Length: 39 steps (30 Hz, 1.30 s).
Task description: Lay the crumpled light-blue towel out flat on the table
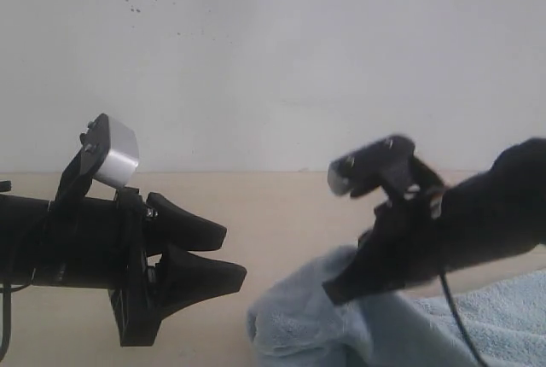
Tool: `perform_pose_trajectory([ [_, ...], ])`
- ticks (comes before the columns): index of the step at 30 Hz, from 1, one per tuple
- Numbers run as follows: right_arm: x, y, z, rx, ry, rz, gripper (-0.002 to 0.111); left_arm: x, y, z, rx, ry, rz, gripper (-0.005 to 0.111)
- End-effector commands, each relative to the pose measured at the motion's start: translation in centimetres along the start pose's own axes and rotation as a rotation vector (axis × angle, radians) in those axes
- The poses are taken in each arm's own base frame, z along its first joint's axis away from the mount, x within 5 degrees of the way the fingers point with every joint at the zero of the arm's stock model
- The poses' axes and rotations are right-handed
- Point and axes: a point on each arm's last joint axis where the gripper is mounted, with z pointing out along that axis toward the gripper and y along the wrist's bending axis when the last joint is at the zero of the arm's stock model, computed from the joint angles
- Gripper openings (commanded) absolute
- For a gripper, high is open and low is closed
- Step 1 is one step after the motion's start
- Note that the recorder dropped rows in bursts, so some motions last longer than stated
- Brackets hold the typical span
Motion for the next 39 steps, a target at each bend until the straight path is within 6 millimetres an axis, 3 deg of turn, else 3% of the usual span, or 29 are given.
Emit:
perform_pose_trajectory([
  [1, -3.3, -0.1, -7.0, 0.063, -0.239, -0.242, 0.0, -0.4, 0.0, -0.1, -0.007, -0.022, 0.047, 0.057],
  [4, -3.1, -0.2, -9.3, 0.12, -0.252, -0.406, 0.0, 0.3, 0.9, 0.2, -0.081, 0.02, 0.018, 0.057],
  [8, -2.8, -0.3, -10.9, 0.144, -0.256, -0.429, 0.0, 2.6, 2.3, 1.5, -0.131, 0.119, -0.041, 0.057],
  [10, -3.0, -0.2, -11.5, 0.152, -0.29, -0.405, 0.0, 3.3, 2.4, 2.4, -0.085, 0.118, -0.07, 0.057],
  [13, -3.4, -0.2, -12.2, 0.165, -0.351, -0.375, 0.0, 2.2, 2.4, 3.6, 0.066, 0.016, -0.075, 0.057],
  [15, -3.5, -0.3, -11.6, 0.163, -0.367, -0.333, 0.0, 1.2, 2.6, 4.0, 0.117, -0.047, -0.078, 0.057],
  [17, -3.5, -0.4, -10.7, 0.161, -0.339, -0.343, 0.0, 1.6, 2.8, 4.3, 0.12, -0.038, -0.086, 0.057],
  [23, -2.9, -0.4, -10.2, 0.143, -0.262, -0.349, 0.0, 5.1, 4.9, 6.4, 0.025, 0.098, -0.162, 0.057],
  [27, -1.5, -0.2, -9.9, 0.108, -0.104, -0.498, 0.0, 4.4, 5.8, 7.8, 0.111, 0.023, -0.161, 0.057],
  [33, 0.8, -0.4, -9.3, 0.043, 0.169, -0.571, 0.0, 4.2, 5.5, 7.9, 0.16, -0.01, -0.167, 0.057],
  [39, 2.5, -0.5, -9.4, 0.019, 0.365, -0.465, 0.004, 3.8, 5.0, 7.8, 0.222, -0.048, -0.234, 0.057],
])
